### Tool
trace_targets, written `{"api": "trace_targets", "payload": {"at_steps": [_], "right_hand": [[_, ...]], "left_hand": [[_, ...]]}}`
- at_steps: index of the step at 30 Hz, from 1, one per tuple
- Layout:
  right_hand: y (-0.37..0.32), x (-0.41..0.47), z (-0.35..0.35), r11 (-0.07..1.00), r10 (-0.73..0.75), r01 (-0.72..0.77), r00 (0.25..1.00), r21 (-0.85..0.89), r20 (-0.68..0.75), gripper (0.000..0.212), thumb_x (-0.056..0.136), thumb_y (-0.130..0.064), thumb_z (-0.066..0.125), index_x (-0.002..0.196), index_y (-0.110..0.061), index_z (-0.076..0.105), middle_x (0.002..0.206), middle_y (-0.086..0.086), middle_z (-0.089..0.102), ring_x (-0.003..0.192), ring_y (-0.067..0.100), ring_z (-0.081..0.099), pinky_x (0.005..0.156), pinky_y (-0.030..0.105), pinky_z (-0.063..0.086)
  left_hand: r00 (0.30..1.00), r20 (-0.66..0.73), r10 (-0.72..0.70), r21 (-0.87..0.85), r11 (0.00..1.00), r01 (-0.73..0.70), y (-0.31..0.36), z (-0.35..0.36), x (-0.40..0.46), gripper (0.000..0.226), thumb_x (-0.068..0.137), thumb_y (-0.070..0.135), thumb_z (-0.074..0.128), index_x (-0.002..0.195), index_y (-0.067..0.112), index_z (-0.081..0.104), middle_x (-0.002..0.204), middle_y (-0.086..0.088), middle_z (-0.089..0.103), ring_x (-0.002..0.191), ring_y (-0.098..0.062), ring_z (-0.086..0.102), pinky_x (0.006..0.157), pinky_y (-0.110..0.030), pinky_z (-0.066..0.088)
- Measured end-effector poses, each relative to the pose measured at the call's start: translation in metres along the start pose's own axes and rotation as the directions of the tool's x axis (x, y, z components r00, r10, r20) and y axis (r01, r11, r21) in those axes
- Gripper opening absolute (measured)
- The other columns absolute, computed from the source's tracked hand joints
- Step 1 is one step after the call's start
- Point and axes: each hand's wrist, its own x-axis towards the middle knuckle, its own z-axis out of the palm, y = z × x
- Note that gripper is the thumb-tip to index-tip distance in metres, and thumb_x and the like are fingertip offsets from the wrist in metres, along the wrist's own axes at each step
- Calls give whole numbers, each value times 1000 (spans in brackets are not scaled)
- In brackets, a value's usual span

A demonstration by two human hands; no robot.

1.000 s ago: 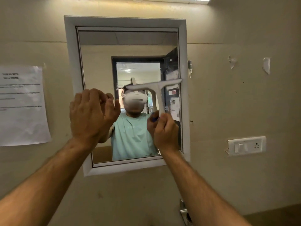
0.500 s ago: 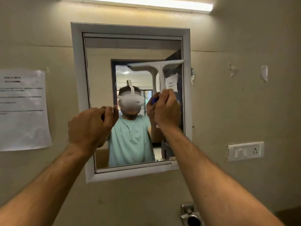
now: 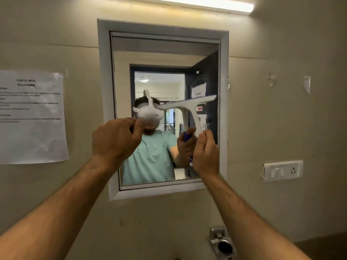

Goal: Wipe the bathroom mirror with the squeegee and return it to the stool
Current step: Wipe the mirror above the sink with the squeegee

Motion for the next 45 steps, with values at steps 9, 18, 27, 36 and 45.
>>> {"api": "trace_targets", "payload": {"at_steps": [9, 18, 27, 36, 45], "right_hand": [[-62, 90, 12, 997, 79, -79, 996, 4, -28, 35, 107, -40, 29, 79, -33, 50, 73, -11, 59, 68, 5, 62, 62, 19, 47], [-28, 32, 0, 994, 103, -102, 995, -42, 17, 33, 108, -33, 30, 94, -16, 55, 75, 5, 61, 70, 22, 62, 65, 43, 58], [-72, 116, 5, 998, 58, -56, 997, -38, 54, 42, 105, -40, 25, 98, -15, 57, 84, 10, 68, 77, 25, 68, 75, 47, 60], [9, 16, -20, 999, 10, -5, 996, -47, 90, 43, 95, -49, 25, 85, -16, 51, 64, 7, 59, 58, 30, 58, 50, 48, 50], [-20, 49, -12, 997, 16, -17, 1000, 75, 15, 45, 101, -42, 28, 86, -11, 57, 65, 9, 63, 58, 29, 62, 53, 52, 53]], "left_hand": [[999, 13, -42, -19, 999, 42, 1, -12, 18, 56, 103, 53, 40, 68, 21, 68, 55, 2, 55, 49, -23, 53, 51, -30, 45], [997, 37, -70, -15, 997, 71, 1, -15, 8, 56, 102, 54, 38, 78, 21, 75, 62, -1, 61, 57, -26, 57, 58, -36, 51], [998, -52, -29, -3, 1000, 29, 16, -9, 24, 62, 102, 55, 34, 65, 19, 66, 53, 4, 52, 46, -16, 48, 48, -25, 38], [997, -47, -69, 24, 997, 70, 27, -3, 8, 64, 100, 61, 25, 64, 25, 63, 52, 9, 47, 46, -12, 47, 51, -27, 44], [999, -14, -49, 36, 998, 50, 36, 3, 14, 62, 102, 56, 29, 72, 20, 70, 54, 11, 45, 49, -6, 44, 55, -28, 46]]}}
